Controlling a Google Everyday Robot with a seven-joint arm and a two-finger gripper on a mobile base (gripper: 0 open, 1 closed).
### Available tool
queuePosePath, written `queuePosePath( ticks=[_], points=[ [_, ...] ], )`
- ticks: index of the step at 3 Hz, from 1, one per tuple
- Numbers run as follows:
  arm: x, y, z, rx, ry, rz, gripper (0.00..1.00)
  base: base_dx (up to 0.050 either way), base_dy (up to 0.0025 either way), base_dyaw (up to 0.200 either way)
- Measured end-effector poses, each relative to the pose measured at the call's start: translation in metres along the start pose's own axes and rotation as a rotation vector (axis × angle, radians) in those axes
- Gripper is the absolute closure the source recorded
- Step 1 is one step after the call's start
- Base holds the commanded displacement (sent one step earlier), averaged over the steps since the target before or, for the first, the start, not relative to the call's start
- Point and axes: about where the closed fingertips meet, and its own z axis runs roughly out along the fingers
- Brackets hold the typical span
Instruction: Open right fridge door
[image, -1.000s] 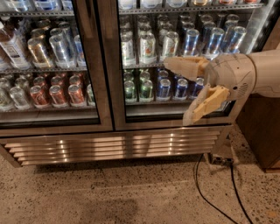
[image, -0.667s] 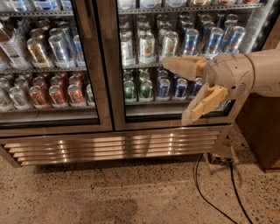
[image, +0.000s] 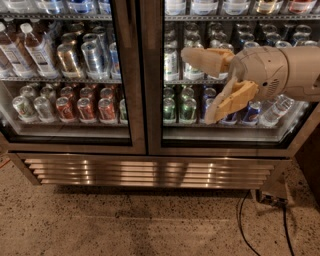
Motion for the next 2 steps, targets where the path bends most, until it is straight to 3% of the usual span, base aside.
queuePosePath(
  ticks=[1, 2],
  points=[
    [0.0, 0.0, 0.0, 0.0, 0.0, 0.0, 0.0, 0.044, -0.00202, -0.09],
    [0.0, 0.0, 0.0, 0.0, 0.0, 0.0, 0.0, 0.035, 0.00246, 0.142]
  ],
)
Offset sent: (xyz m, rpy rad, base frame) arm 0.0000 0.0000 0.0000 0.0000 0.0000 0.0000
